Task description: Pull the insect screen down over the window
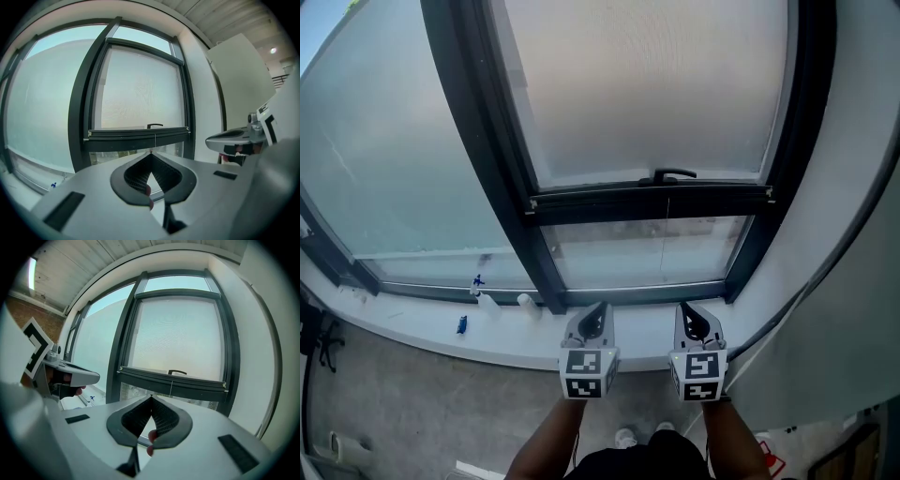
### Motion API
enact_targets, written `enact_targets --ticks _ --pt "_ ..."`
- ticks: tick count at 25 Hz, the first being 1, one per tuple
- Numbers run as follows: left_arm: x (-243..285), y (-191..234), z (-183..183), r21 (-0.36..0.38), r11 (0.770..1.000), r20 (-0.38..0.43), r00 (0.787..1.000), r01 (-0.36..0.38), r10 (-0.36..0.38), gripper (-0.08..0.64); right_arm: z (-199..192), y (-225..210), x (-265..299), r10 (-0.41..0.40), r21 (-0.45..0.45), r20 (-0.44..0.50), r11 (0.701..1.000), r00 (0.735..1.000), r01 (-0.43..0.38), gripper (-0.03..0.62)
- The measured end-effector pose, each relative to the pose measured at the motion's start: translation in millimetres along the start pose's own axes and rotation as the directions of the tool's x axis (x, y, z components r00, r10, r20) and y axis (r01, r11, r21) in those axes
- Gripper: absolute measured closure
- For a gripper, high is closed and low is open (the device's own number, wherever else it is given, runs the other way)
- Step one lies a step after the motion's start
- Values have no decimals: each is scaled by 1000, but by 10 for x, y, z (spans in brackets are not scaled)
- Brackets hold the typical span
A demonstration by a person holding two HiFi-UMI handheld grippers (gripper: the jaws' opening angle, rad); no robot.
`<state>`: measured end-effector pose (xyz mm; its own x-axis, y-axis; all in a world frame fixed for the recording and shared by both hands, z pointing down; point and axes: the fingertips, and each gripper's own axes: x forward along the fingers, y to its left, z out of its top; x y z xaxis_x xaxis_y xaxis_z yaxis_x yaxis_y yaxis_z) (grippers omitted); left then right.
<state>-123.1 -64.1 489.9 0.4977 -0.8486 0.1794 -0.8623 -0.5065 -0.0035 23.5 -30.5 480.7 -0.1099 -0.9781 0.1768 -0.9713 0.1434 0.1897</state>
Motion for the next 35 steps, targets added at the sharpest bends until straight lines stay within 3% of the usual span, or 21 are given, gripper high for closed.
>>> enact_targets --ticks 6,19,35 --pt "-128 -88 8 -7 1000 8 1000 -13 13 558 31 104 -161 31 -15 4 999 999 -31 586" --pt "-436 -765 -187 -3 1000 -14 1000 -18 18 558 -169 -196 -776 38 4 35 999 999 -38 587" --pt "-1052 -1272 -380 -16 996 -26 995 -93 92 558 -434 -311 -1524 60 13 49 998 997 -61 587"
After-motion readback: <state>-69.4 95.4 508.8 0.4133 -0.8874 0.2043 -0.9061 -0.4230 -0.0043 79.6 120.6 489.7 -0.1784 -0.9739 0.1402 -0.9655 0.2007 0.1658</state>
